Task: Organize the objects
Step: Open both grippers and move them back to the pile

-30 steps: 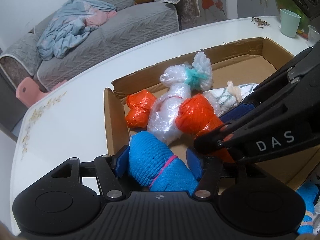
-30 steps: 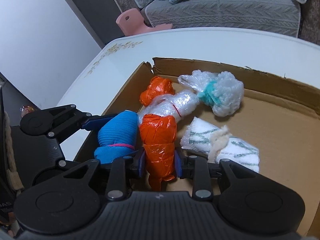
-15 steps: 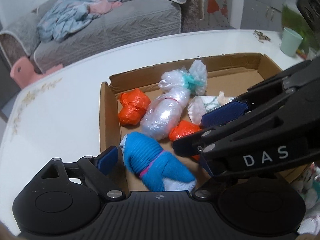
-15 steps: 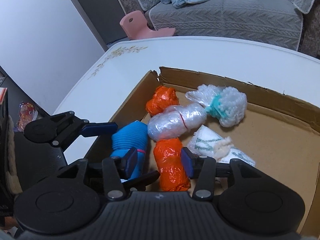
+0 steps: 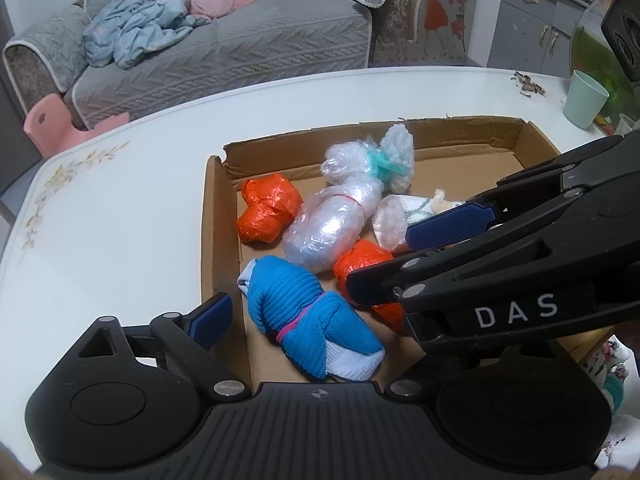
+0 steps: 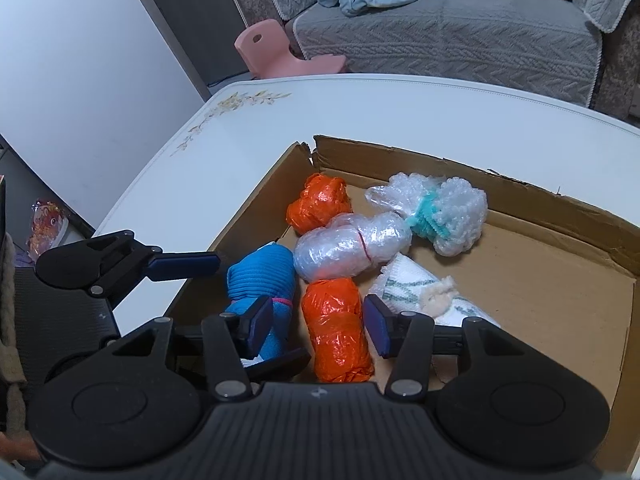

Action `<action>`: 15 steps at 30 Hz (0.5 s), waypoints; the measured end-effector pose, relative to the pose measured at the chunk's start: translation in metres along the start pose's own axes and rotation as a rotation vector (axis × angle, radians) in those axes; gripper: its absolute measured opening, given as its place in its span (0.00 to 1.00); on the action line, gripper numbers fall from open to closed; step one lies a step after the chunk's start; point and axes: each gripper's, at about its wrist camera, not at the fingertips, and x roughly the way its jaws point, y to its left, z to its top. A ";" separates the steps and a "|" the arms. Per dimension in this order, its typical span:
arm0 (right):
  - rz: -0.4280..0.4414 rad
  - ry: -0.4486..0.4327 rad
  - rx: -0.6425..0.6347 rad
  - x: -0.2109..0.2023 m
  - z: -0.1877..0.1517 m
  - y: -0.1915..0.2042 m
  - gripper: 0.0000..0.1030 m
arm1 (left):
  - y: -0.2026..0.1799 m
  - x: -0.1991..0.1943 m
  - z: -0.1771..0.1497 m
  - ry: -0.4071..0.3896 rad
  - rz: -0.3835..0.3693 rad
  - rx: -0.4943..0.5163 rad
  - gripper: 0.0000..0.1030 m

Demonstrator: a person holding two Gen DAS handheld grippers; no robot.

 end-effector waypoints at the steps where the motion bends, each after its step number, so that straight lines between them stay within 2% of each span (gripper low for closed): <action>1: -0.002 0.001 -0.001 0.000 0.000 0.000 0.46 | 0.000 -0.001 0.000 0.000 -0.002 -0.003 0.92; 7: -0.003 0.001 -0.007 -0.002 0.000 0.004 0.47 | 0.000 -0.006 -0.001 -0.002 -0.001 0.002 0.93; 15: -0.015 -0.011 -0.021 -0.007 0.001 0.007 0.54 | 0.003 -0.016 -0.001 -0.012 0.005 -0.010 0.94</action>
